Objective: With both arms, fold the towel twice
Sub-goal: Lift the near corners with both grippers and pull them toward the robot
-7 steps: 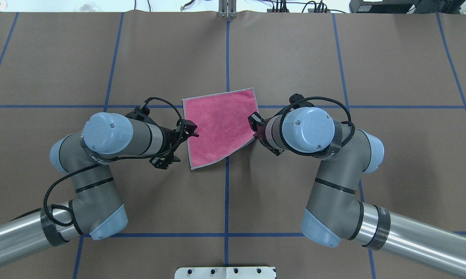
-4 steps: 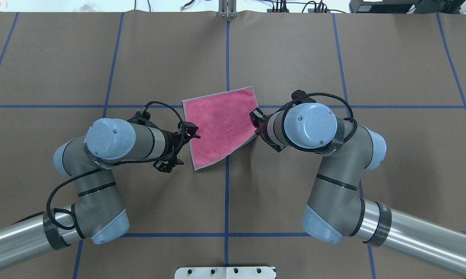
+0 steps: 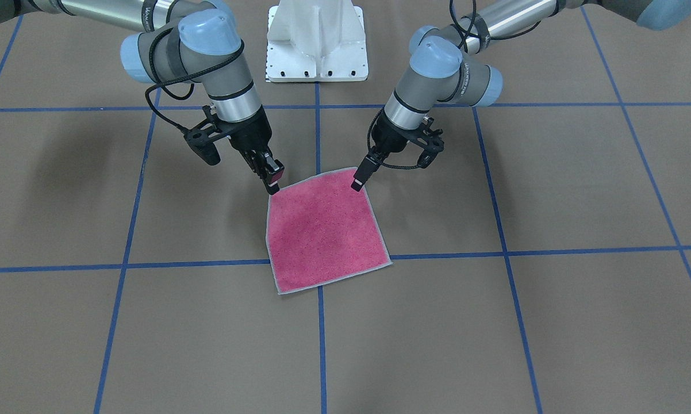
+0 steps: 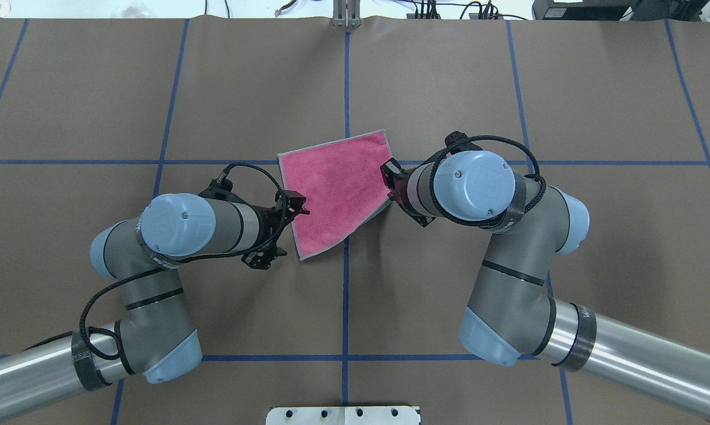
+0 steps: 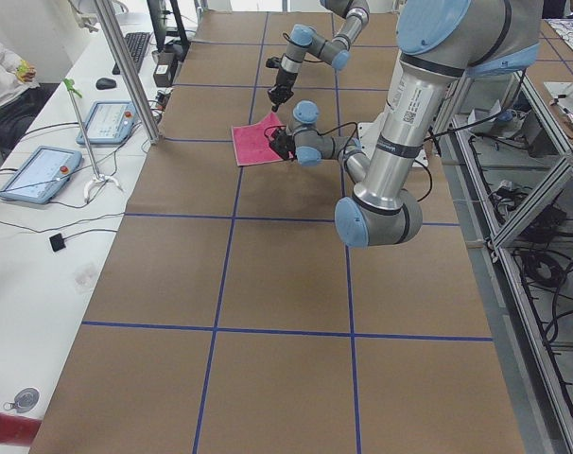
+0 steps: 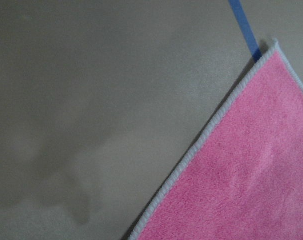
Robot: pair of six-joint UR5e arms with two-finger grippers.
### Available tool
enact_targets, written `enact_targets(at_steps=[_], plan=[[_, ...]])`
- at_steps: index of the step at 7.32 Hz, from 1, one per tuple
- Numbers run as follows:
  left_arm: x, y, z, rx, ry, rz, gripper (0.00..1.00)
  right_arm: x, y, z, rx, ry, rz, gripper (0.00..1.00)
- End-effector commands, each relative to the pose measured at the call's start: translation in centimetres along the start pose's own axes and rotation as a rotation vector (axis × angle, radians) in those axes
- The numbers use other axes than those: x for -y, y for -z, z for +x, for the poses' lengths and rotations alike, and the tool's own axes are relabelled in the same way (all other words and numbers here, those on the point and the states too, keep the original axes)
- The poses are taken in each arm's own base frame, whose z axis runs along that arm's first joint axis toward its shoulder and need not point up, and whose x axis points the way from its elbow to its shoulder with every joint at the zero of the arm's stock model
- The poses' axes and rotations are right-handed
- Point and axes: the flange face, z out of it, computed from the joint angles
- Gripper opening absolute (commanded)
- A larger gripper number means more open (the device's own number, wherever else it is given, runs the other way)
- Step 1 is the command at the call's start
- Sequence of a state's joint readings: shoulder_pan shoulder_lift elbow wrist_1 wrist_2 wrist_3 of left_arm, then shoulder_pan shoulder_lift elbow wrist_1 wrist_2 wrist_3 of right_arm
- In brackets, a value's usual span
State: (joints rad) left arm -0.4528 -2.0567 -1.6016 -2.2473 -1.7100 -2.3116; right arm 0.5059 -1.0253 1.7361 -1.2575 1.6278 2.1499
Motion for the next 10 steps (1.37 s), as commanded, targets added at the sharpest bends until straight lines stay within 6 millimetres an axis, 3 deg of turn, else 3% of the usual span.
enact_targets(at_steps=[1,3,5,10], plan=[[-0.8,-0.3,-0.5,-0.001,0.035,0.000,1.00,-0.2,0.1,-0.3,0.005,-0.002,-0.002,0.00],[-2.8,-0.7,-0.8,-0.014,0.074,-0.006,1.00,0.6,0.3,-0.7,0.011,-0.009,0.006,0.00],[-3.4,-1.5,-0.1,-0.025,0.098,0.005,1.00,1.7,0.7,-1.3,0.022,-0.054,0.019,0.00],[-4.2,-1.6,0.7,-0.033,0.161,-0.005,1.00,1.8,0.7,-1.4,0.024,-0.066,0.019,0.00]])
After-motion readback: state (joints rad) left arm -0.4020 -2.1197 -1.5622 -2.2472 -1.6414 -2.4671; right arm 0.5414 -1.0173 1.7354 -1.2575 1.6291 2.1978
